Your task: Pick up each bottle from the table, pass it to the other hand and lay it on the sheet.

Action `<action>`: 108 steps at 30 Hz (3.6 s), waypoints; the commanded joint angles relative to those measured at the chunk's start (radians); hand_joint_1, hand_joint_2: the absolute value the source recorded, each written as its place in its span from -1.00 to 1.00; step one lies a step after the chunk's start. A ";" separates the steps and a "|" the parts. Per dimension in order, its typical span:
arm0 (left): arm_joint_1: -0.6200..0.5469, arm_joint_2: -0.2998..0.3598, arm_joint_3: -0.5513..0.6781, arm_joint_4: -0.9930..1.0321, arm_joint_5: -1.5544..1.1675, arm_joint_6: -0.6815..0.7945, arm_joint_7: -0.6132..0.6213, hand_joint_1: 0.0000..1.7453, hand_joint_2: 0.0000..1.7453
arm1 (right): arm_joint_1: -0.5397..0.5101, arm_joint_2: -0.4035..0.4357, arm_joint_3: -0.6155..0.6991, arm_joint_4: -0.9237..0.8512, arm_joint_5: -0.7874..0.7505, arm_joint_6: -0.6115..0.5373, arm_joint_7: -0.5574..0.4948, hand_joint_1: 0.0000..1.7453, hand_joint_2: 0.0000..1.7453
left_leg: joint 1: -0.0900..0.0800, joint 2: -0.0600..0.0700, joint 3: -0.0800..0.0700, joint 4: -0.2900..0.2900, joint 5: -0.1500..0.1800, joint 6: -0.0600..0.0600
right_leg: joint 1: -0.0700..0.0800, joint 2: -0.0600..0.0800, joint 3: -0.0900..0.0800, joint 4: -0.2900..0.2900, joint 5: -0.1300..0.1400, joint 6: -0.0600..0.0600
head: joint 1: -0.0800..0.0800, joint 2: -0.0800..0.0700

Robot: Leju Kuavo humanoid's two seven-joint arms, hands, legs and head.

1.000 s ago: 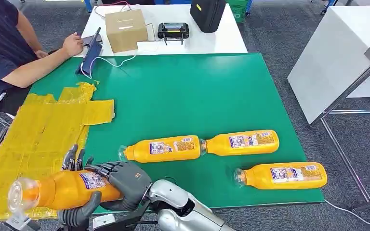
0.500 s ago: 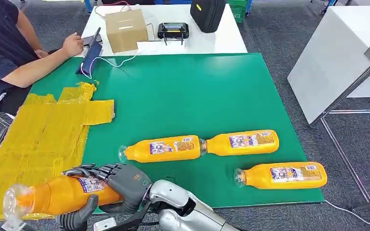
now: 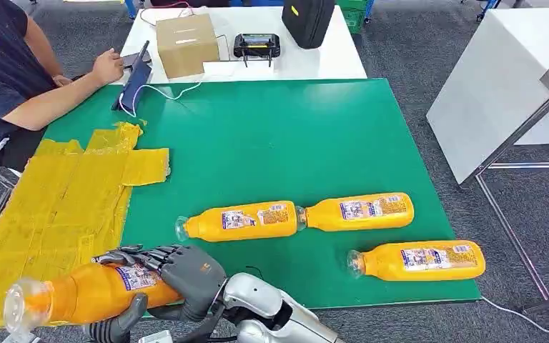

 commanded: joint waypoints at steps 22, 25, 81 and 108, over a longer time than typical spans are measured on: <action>-0.155 0.058 0.223 0.100 -0.937 0.712 0.059 1.00 1.00 | 0.244 -0.127 -0.227 -0.323 0.155 -0.170 0.096 -1.00 1.00 | 0.001 -0.005 0.005 -0.003 0.000 -0.001 | 0.000 0.002 0.007 -0.002 -0.001 -0.001 | 0.000 0.000; -0.164 0.070 0.228 0.136 -0.984 0.746 0.076 1.00 1.00 | 0.240 -0.124 -0.224 -0.311 0.157 -0.175 0.094 -1.00 1.00 | 0.000 -0.004 0.004 -0.003 0.000 -0.001 | -0.001 0.001 0.005 -0.002 -0.001 -0.001 | 0.000 0.000; -0.796 0.477 -0.155 1.365 -1.528 0.591 0.339 -1.00 -1.00 | -0.434 -0.005 -0.371 0.667 -0.097 0.080 0.119 -1.00 1.00 | 0.001 -0.010 0.019 -0.008 0.018 -0.011 | 0.000 -0.004 0.018 0.005 0.009 -0.012 | 0.000 0.000; -0.773 0.379 0.120 1.118 -0.793 0.194 -0.119 -1.00 -1.00 | -0.452 -0.001 -0.332 0.770 -0.059 0.139 0.165 -1.00 1.00 | -0.002 -0.014 0.013 -0.007 0.019 -0.010 | -0.003 -0.010 0.011 0.007 0.007 -0.010 | -0.001 0.000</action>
